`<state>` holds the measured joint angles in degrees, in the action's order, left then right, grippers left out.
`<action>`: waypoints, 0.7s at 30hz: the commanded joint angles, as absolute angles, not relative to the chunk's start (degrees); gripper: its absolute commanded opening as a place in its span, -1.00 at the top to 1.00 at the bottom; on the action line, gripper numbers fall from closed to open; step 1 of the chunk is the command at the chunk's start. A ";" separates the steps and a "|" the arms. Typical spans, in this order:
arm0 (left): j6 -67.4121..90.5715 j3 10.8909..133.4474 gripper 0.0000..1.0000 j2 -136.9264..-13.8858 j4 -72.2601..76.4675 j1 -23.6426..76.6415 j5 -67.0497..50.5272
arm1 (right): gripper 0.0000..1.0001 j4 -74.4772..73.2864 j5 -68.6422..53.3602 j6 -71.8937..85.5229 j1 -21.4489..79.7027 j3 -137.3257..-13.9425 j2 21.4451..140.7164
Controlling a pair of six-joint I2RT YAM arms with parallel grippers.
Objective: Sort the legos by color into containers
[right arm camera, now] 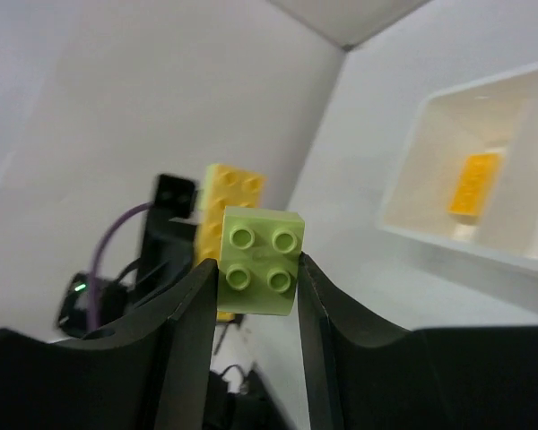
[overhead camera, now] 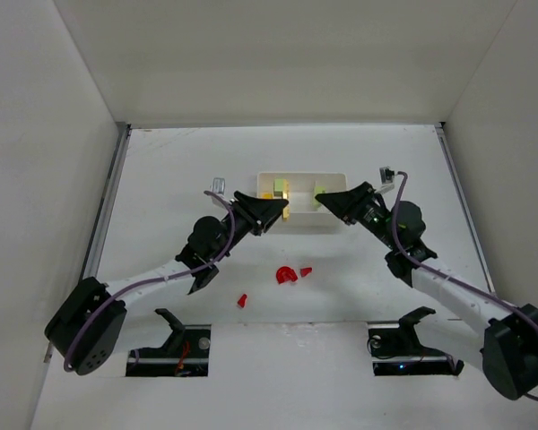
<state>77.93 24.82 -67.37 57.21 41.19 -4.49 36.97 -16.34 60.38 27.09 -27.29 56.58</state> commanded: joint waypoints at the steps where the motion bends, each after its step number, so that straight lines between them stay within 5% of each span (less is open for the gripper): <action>1: 72.88 24.61 0.70 -64.43 56.44 42.05 -5.80 | 0.23 32.36 -16.00 55.65 23.69 -30.58 60.72; 9: 59.43 27.68 0.70 -61.09 43.25 48.02 -1.50 | 0.22 10.66 4.10 37.64 24.11 -43.40 69.77; 21: 59.76 27.25 0.69 -63.10 48.34 49.09 -1.40 | 0.19 4.31 18.10 28.83 27.81 -51.68 79.89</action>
<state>60.51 25.32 -62.67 43.75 49.04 -1.43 6.07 13.30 31.99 27.14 -48.80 79.50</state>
